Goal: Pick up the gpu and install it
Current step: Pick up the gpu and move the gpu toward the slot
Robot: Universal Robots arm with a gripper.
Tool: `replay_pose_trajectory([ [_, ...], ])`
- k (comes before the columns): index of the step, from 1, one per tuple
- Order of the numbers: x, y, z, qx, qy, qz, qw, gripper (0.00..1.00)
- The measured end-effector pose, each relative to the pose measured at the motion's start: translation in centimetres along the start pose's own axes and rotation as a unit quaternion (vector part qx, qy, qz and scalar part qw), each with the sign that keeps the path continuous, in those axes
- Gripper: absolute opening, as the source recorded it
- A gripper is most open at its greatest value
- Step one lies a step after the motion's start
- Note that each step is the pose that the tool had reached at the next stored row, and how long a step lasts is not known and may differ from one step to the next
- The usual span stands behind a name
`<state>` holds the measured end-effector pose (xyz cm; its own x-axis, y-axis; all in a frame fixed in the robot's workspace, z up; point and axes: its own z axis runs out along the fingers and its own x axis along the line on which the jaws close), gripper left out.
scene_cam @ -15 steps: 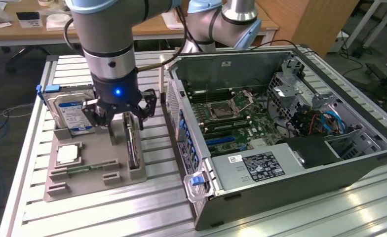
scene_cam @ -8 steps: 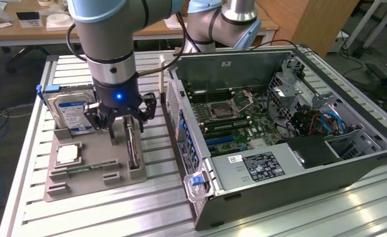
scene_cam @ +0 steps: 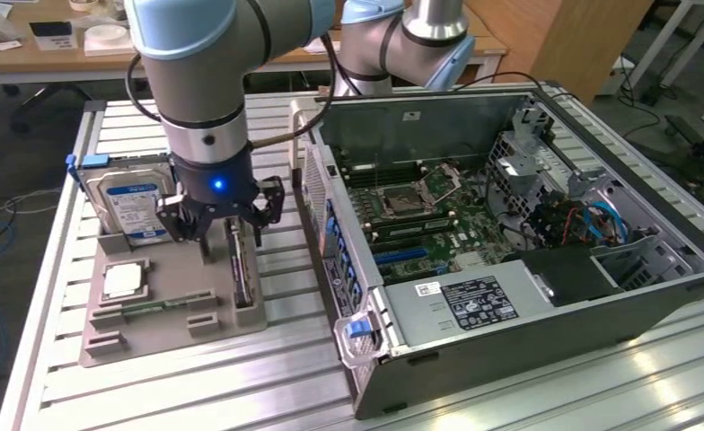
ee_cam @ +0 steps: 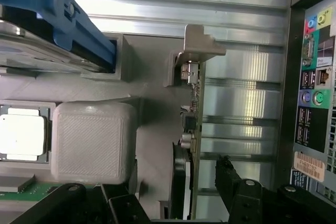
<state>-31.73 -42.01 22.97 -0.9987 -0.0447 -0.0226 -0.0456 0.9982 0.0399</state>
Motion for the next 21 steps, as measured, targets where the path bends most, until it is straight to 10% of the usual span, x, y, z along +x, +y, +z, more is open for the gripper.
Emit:
replay_pose_trajectory([
  [16,0.0,-0.08,1.99,0.0007,-0.0006,0.017,0.9999,0.71],
  [21,0.1,-0.67,1.98,0.0064,-0.0006,0.017,0.9998,0.71],
])
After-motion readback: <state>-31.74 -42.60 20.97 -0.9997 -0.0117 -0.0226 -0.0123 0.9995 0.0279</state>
